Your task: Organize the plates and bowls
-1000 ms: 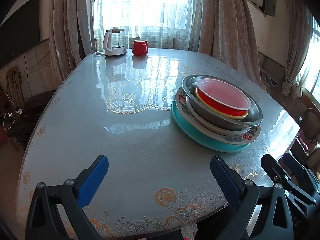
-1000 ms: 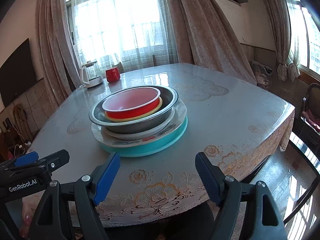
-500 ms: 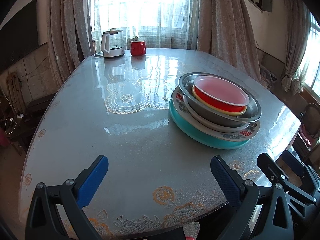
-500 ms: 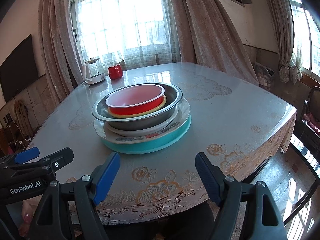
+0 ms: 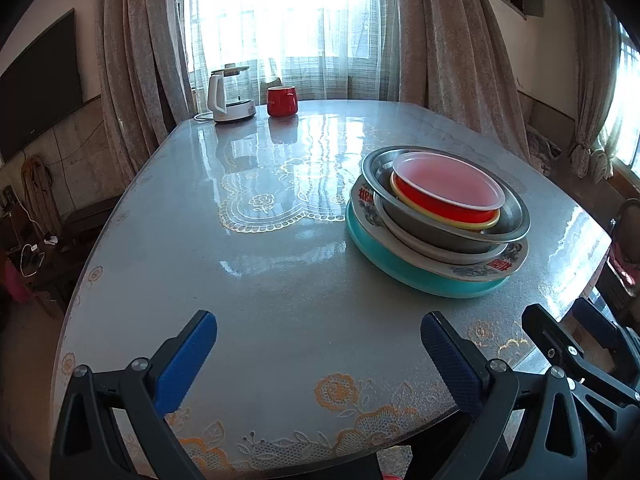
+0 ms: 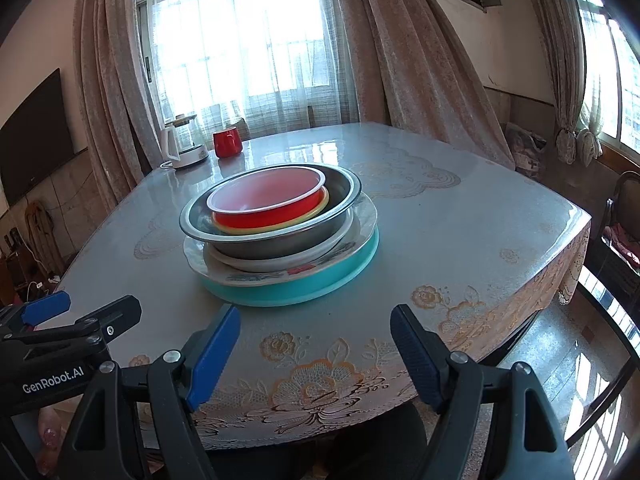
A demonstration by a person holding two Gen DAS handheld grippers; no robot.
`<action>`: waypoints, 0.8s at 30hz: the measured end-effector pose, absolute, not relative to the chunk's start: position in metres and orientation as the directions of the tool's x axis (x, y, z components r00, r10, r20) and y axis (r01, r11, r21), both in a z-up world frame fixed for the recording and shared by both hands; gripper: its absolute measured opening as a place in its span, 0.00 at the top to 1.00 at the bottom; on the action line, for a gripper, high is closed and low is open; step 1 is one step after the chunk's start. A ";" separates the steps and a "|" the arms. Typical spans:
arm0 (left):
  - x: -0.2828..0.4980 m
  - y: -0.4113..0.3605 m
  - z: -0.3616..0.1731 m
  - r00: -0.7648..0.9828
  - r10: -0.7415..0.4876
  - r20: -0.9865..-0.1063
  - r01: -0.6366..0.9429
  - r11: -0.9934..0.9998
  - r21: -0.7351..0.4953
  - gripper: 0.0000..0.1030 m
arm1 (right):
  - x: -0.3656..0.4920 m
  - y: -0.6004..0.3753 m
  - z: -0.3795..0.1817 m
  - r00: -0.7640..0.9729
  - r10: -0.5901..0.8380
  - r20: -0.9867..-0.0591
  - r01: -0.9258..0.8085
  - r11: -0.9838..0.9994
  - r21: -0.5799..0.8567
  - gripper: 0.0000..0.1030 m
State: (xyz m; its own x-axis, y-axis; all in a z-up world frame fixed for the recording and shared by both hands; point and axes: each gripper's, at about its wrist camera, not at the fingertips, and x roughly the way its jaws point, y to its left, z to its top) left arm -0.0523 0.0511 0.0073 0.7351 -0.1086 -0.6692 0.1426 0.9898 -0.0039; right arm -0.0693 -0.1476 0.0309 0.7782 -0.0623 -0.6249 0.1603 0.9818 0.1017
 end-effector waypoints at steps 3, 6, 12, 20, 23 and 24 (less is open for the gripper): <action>-0.053 0.051 0.008 0.738 -0.109 -0.666 0.142 0.990 -0.005 0.00 | -0.070 -0.149 0.031 0.776 -0.062 -0.627 0.163 0.981 0.105 0.23; -0.053 0.052 0.008 0.740 -0.109 -0.664 0.141 0.990 -0.005 0.00 | -0.069 -0.150 0.031 0.775 -0.061 -0.629 0.165 0.980 0.108 0.23; -0.052 0.053 0.007 0.737 -0.108 -0.668 0.138 0.990 -0.008 0.00 | -0.069 -0.150 0.029 0.771 -0.062 -0.634 0.171 0.979 0.111 0.23; -0.051 0.053 0.007 0.740 -0.085 -0.667 0.125 0.992 0.012 0.00 | -0.068 -0.151 0.028 0.767 -0.063 -0.638 0.174 0.978 0.113 0.23; -0.050 0.052 0.007 0.738 -0.082 -0.670 0.124 0.992 0.015 0.00 | -0.067 -0.151 0.027 0.766 -0.063 -0.640 0.174 0.978 0.112 0.23; -0.050 0.052 0.006 0.736 -0.083 -0.672 0.125 0.992 0.014 0.00 | -0.067 -0.151 0.027 0.765 -0.063 -0.641 0.174 0.978 0.112 0.23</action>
